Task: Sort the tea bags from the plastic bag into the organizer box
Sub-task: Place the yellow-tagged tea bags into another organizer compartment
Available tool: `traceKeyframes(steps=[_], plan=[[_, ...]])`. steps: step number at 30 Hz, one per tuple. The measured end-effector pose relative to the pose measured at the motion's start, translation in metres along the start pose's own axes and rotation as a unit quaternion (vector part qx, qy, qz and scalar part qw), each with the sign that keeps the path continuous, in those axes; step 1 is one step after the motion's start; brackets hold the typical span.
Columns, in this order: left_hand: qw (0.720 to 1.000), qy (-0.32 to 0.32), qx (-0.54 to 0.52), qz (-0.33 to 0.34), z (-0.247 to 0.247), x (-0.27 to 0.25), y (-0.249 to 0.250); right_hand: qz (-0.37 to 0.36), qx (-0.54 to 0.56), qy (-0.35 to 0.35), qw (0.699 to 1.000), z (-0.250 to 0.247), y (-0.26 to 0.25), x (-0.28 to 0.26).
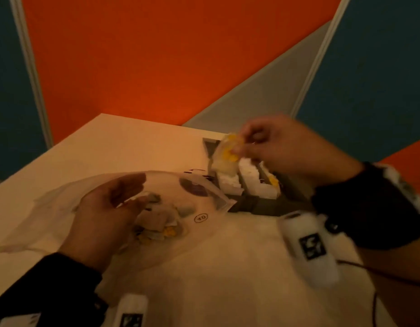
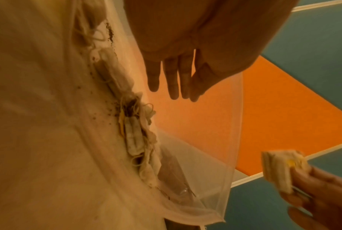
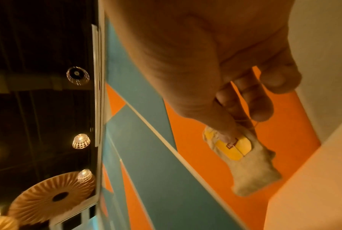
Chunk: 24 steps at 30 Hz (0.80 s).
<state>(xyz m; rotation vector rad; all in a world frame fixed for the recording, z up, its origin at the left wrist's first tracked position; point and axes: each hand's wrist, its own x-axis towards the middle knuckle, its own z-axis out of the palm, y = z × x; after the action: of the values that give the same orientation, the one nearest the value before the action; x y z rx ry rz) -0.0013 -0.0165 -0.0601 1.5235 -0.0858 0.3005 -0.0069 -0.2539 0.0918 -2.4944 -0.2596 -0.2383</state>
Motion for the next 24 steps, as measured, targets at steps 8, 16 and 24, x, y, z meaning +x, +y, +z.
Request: traceKeyframes(steps=[8, 16, 24], plan=[[1.000, 0.006, 0.009, -0.027, -0.008, 0.011, -0.016, 0.172, -0.157, 0.007, 0.972, -0.065, 0.109, 0.039], [0.998, 0.014, 0.047, -0.043, -0.026, 0.030, -0.051, 0.274, -0.213, -0.194, 0.918, -0.034, 0.181, 0.055], [0.996, 0.047, 0.007, -0.074, -0.016, 0.021, -0.046, 0.289, -0.188, -0.245, 0.906, -0.020, 0.195, 0.087]])
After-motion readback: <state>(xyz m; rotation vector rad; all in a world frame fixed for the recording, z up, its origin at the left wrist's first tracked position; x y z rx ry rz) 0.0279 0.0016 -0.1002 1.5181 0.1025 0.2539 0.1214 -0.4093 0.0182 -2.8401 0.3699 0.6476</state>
